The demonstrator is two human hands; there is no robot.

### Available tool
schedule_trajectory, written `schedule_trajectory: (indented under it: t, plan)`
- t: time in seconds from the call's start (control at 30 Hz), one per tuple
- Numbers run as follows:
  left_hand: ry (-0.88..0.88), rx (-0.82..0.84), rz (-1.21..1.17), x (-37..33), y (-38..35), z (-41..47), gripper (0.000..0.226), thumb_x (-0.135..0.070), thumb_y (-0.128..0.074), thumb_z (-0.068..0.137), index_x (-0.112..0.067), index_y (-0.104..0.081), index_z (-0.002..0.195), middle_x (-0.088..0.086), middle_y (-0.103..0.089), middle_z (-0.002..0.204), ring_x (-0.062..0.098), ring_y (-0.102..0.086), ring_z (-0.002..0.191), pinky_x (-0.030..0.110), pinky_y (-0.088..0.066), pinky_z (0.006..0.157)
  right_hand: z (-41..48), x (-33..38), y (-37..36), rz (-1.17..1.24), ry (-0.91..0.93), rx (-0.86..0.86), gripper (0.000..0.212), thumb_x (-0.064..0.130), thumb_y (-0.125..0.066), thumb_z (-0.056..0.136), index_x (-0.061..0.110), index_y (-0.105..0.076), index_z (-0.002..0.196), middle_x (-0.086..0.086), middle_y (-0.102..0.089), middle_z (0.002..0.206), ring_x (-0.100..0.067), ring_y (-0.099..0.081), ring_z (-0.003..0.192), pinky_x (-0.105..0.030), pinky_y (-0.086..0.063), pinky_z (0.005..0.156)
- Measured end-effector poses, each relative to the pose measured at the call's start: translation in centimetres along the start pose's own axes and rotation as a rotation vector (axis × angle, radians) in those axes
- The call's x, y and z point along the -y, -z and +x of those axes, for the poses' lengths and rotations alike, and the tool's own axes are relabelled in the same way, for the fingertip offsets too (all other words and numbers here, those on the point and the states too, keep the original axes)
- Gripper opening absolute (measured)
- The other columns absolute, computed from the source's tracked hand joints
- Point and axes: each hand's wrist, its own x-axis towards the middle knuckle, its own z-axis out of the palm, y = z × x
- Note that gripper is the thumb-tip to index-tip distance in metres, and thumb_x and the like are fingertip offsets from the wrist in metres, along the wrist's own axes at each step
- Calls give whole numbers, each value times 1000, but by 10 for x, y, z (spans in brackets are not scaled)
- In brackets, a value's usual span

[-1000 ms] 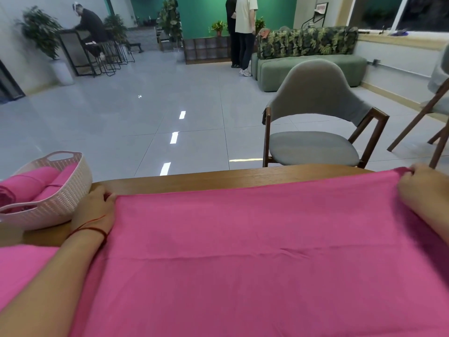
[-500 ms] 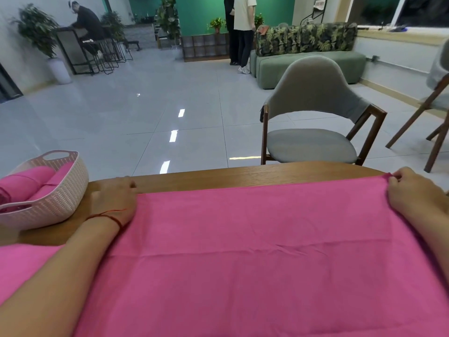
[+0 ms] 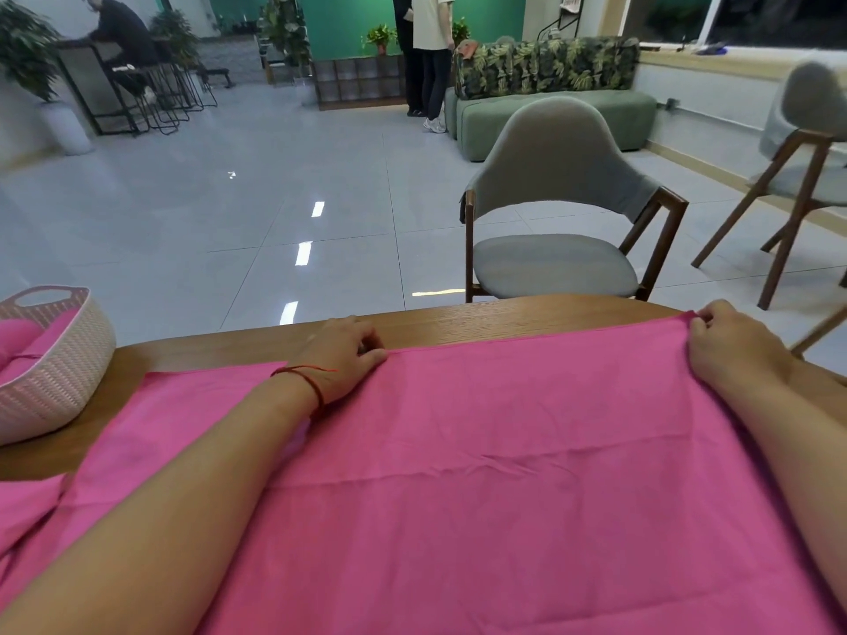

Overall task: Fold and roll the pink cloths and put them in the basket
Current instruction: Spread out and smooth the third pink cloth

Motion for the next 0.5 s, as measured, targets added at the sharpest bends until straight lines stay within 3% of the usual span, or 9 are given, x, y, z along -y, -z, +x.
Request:
schedule_trajectory:
  t: [0.23, 0.5]
  plan:
    - [80, -104, 81, -6, -17, 3, 12, -34, -55, 104, -25, -60, 99, -2, -61, 105, 25, -55, 104, 47, -48, 92, -3, -1, 2, 24, -19, -4, 29, 35, -36, 109, 18, -56, 122, -9, -58, 101, -32, -49, 91, -44, -41, 77]
    - [112, -157, 17, -1, -26, 2, 16, -41, -56, 103, -29, -66, 104, -8, -59, 107, 19, -51, 109, 43, -39, 94, 2, -4, -2, -20, -31, 13, 27, 34, -41, 108, 15, -58, 117, -18, -65, 112, -33, -50, 93, -44, -41, 78]
